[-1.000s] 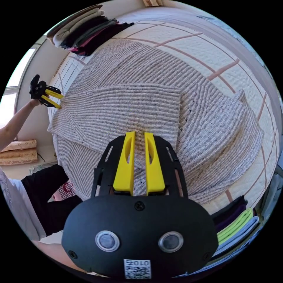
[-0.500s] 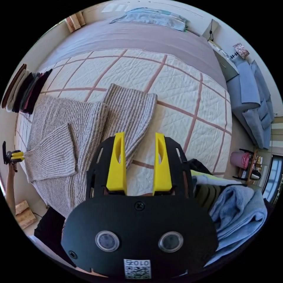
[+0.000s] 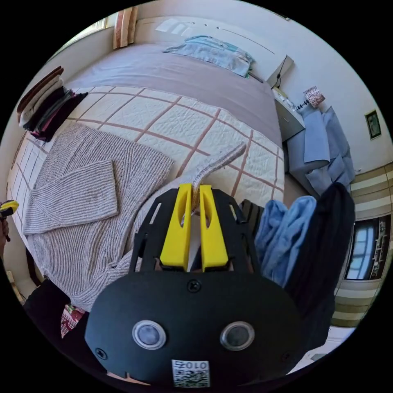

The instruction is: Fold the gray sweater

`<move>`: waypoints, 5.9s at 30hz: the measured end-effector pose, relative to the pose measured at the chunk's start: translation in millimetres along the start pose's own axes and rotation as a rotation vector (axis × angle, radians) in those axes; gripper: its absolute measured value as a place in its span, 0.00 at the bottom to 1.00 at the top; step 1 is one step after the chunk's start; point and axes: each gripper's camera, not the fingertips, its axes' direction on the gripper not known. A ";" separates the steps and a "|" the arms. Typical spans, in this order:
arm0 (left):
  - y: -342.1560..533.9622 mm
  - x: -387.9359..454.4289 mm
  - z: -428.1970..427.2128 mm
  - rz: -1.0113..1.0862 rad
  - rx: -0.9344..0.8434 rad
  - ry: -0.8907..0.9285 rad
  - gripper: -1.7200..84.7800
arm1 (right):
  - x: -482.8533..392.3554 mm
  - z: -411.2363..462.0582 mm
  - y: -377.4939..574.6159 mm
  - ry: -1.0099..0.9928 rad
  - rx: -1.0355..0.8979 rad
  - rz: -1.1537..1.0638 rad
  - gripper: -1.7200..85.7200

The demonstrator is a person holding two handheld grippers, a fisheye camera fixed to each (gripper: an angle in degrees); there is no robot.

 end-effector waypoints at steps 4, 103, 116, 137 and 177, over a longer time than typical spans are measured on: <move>-46.7 53.3 33.2 0.212 -0.015 0.210 0.12 | -24.1 -103.0 50.3 0.224 0.127 0.010 0.08; -46.8 19.4 78.9 0.030 -0.083 -0.114 0.06 | -186.4 -42.8 377.6 -0.022 -0.215 -0.088 0.07; -43.6 50.3 91.1 -0.232 -0.072 -0.230 0.18 | -116.9 -95.6 393.2 -0.153 -0.122 0.178 0.05; -55.3 -31.1 -9.2 0.256 0.228 0.399 0.05 | -54.9 24.5 229.3 -0.672 -0.094 -0.633 0.13; -177.8 243.1 -6.4 0.340 -0.096 -0.432 0.11 | -159.4 -69.7 258.1 -0.411 0.166 -0.265 0.11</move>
